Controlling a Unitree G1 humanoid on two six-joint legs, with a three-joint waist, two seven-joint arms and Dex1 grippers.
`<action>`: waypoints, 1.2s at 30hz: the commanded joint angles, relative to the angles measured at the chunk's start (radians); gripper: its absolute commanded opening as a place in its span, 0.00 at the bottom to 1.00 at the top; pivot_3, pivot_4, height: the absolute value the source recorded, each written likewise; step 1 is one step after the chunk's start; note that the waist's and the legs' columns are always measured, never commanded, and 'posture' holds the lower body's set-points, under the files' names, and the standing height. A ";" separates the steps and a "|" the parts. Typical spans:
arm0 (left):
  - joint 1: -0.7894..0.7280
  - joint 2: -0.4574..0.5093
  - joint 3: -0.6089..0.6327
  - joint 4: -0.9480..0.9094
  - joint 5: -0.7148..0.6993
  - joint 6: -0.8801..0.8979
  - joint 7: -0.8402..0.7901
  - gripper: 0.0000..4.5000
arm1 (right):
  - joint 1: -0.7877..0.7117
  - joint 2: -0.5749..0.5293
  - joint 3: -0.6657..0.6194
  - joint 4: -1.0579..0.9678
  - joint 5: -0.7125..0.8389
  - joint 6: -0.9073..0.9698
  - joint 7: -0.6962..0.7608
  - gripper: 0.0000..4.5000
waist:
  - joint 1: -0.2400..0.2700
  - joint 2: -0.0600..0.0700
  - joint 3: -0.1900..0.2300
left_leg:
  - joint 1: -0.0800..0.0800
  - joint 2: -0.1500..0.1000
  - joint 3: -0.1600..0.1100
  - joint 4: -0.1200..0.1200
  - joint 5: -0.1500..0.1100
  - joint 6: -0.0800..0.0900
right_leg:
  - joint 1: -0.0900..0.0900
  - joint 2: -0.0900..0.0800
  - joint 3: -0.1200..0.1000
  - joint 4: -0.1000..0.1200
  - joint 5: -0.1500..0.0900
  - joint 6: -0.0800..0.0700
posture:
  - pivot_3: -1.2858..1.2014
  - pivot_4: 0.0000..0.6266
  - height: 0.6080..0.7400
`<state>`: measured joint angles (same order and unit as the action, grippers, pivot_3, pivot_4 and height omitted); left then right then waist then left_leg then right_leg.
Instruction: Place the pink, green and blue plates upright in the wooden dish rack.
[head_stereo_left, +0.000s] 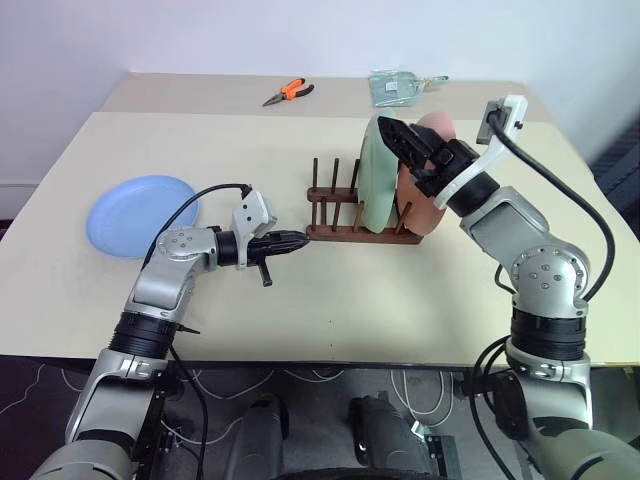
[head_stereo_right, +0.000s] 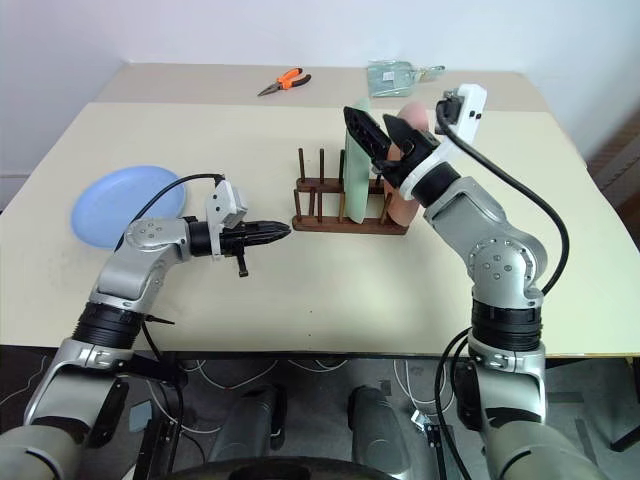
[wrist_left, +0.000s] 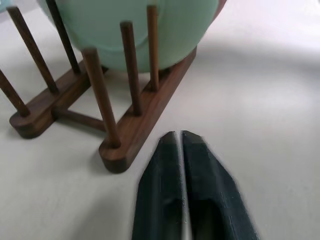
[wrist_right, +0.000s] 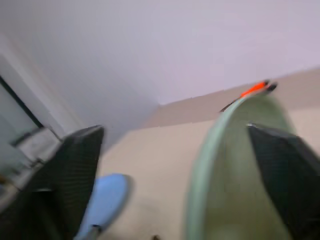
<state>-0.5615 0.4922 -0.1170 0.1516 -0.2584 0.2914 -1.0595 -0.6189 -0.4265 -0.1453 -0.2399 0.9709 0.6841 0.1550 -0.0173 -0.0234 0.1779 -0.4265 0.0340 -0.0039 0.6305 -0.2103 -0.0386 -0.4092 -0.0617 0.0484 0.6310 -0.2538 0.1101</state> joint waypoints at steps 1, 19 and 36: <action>0.004 0.036 0.086 -0.059 -0.055 0.030 0.020 0.41 | -0.054 -0.104 0.021 -0.120 -0.099 -0.024 0.097 1.00 | -0.001 0.000 0.000 | 0.000 0.000 0.000 0.000 0.000 0.000 | 0.000 0.000 0.000 0.000 0.000 0.000 | 0.52 0.24 0.90; -0.068 0.224 0.618 0.459 0.052 0.007 0.917 0.97 | 0.055 -0.240 0.299 -0.274 -0.546 -0.186 0.380 1.00 | 0.009 -0.004 0.000 | 0.000 0.000 0.001 0.000 0.000 0.000 | 0.000 -0.001 0.000 -0.001 0.002 0.004 | 0.52 0.24 0.90; 0.005 0.085 0.792 0.310 -0.292 0.378 0.893 0.01 | 0.034 -0.167 0.271 -0.219 -0.611 -0.201 0.448 1.00 | 0.005 -0.009 0.000 | 0.001 0.000 0.000 0.000 0.000 -0.001 | 0.001 -0.001 -0.001 0.000 0.002 0.003 | 0.52 0.24 0.90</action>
<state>-0.5314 0.5702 0.6931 0.4936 -0.5359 0.6699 -0.1411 -0.5603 -0.5952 0.1653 -0.4427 0.3650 0.4823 0.6012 -0.0119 -0.0327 0.1777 -0.4256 0.0337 -0.0041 0.6305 -0.2103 -0.0395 -0.4080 -0.0633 0.0470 0.6305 -0.2519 0.1130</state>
